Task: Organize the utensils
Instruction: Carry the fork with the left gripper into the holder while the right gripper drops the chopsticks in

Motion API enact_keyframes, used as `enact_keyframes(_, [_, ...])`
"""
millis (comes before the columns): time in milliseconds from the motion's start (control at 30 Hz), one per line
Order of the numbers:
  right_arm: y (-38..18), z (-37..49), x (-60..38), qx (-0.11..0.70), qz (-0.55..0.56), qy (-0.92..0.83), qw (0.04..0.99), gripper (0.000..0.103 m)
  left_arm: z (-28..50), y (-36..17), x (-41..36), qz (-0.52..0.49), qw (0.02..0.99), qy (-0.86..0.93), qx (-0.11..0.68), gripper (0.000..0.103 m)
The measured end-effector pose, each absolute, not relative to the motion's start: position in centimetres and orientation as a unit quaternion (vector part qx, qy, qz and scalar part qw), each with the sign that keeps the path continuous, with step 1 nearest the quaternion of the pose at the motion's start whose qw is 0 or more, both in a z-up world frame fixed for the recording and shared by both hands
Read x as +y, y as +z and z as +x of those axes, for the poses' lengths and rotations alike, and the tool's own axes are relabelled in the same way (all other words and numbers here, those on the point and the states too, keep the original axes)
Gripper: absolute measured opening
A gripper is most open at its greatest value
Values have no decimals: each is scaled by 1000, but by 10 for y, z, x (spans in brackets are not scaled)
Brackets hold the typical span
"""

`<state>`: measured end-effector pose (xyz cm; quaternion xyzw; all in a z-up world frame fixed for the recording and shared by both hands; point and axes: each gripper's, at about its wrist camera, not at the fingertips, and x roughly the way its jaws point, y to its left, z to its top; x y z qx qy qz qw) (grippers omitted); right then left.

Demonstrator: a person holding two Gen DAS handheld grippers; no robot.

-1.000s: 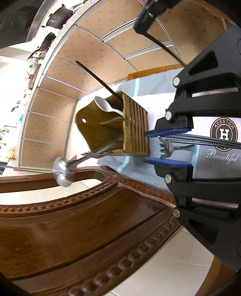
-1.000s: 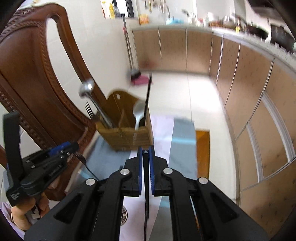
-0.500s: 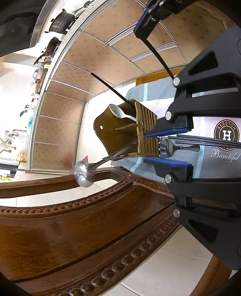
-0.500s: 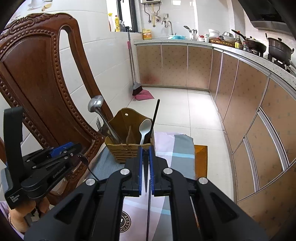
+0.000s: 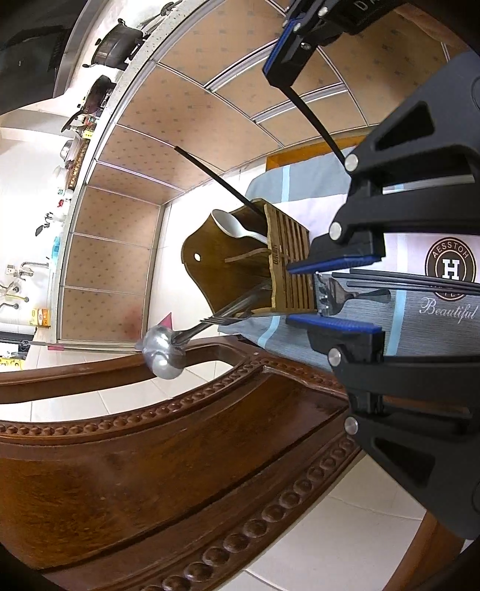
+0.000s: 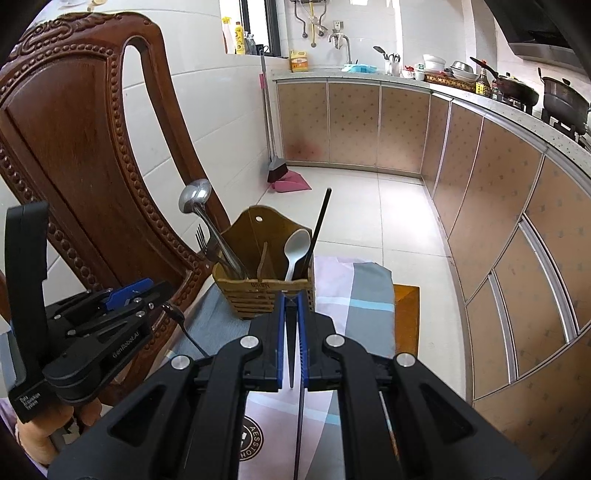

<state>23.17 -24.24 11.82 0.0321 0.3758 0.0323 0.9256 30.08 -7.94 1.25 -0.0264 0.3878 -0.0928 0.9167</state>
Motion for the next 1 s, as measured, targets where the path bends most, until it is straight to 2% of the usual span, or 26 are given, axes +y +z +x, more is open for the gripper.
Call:
enact_keyframes(633, [220,284,-251,278,58,18,959,8,354,134,-95,-23,954,-101,281,22])
enact_keyframes(767, [220,303,-250,276,61,15,959,8,373,127,-98,-34,953,-100,283,22])
enact_keyframes(1000, [172,330,-241,298,55,15,953,7,400,76,-102,-43,948,-105,297,22])
